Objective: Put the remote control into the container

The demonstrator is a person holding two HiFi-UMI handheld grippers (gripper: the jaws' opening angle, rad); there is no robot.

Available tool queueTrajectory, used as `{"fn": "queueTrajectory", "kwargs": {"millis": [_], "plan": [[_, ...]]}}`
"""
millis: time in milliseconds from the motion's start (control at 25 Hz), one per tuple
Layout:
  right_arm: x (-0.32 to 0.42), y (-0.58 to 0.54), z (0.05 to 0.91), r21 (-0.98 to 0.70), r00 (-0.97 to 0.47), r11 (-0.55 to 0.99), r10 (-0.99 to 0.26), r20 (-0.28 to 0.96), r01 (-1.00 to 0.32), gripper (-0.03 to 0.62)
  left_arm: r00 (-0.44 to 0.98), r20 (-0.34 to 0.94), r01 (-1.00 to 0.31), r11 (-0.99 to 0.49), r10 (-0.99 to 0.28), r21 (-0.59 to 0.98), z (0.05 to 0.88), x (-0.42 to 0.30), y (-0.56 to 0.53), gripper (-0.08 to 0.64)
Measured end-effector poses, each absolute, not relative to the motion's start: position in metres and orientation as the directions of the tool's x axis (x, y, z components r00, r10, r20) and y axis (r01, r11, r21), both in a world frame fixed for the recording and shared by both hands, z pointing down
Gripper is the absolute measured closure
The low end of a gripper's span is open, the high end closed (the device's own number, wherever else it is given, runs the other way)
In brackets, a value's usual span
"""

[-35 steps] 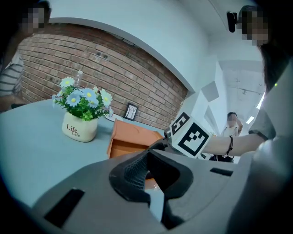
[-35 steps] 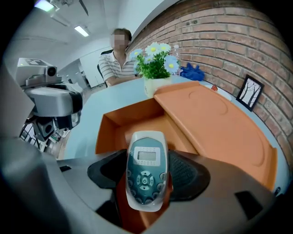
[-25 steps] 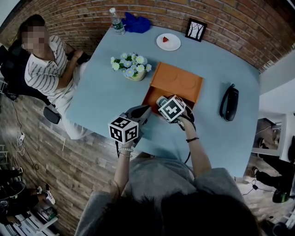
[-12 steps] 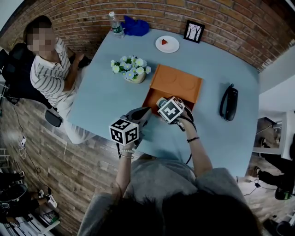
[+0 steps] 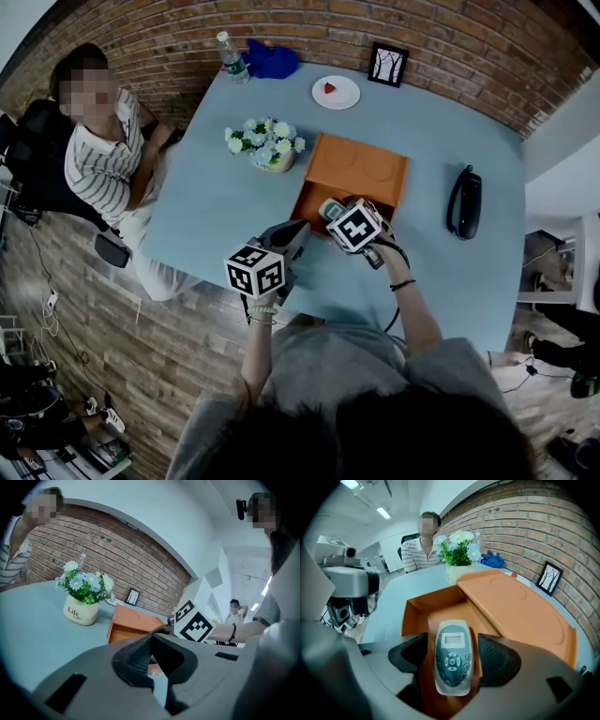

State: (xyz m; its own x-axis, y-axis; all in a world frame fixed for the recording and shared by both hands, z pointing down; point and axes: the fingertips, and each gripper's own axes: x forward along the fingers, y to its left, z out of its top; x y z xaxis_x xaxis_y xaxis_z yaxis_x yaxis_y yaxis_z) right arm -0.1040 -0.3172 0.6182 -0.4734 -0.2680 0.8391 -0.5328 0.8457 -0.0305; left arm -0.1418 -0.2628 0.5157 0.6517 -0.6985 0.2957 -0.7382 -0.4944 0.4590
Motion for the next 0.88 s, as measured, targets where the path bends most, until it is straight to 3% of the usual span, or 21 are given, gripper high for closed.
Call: {"fn": "queueTrajectory", "kwargs": {"millis": [440, 680, 760, 880], "plan": [[-0.098, -0.310, 0.561, -0.160, -0.648, 0.784, -0.358, 0.672, -0.599, 0.297, 0.714, 0.244, -0.690, -0.599, -0.657, 0.406, 0.501, -0.116, -0.258, 0.557], [-0.085, -0.310, 0.519, -0.173, -0.690, 0.746, -0.467, 0.553, -0.643, 0.531, 0.723, 0.225, -0.683, -0.631, -0.653, 0.367, 0.488, -0.104, -0.253, 0.557], [-0.079, -0.309, 0.506, -0.176, -0.698, 0.734, -0.499, 0.513, -0.655, 0.580, 0.724, 0.208, -0.682, -0.637, -0.658, 0.359, 0.482, -0.100, -0.252, 0.557], [-0.074, -0.303, 0.488, -0.180, -0.713, 0.731, -0.530, 0.459, -0.658, 0.591, 0.719, 0.184, -0.687, -0.647, -0.670, 0.330, 0.470, -0.097, -0.251, 0.557]]}}
